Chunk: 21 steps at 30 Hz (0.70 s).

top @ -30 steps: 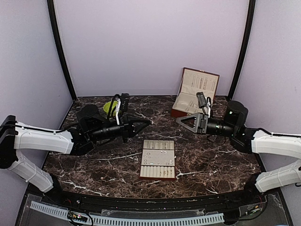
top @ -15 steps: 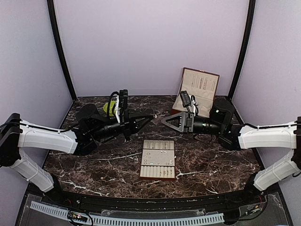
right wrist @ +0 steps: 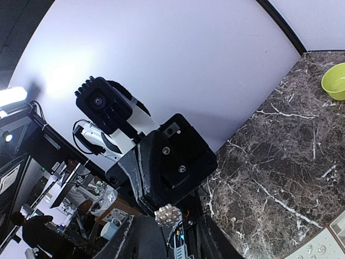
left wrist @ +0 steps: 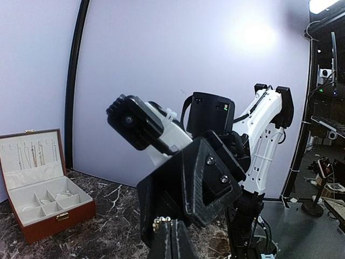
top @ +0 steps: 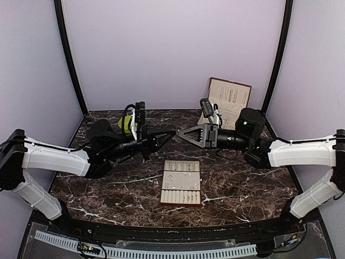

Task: Organize the mixed jewelry
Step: Pass from the left arm to the right

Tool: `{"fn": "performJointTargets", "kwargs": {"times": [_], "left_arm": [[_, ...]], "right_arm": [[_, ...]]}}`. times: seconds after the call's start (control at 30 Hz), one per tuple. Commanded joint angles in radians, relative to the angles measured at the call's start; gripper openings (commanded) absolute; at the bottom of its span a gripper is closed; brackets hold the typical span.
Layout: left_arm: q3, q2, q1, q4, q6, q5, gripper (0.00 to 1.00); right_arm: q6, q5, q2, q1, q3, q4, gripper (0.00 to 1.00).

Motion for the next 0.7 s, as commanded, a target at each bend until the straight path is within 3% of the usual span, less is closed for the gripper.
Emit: {"fn": "performJointTargets", "kwargs": {"times": [0.0, 0.67], "left_arm": [[-0.006, -0.002, -0.007, 0.045, -0.011, 0.012, 0.0], [-0.007, 0.004, -0.007, 0.063, -0.034, 0.025, 0.0]], "right_arm": [[-0.018, -0.015, -0.001, 0.012, 0.037, 0.04, 0.36], [-0.03, 0.003, 0.006, 0.013, 0.037, 0.049, 0.3]]}}
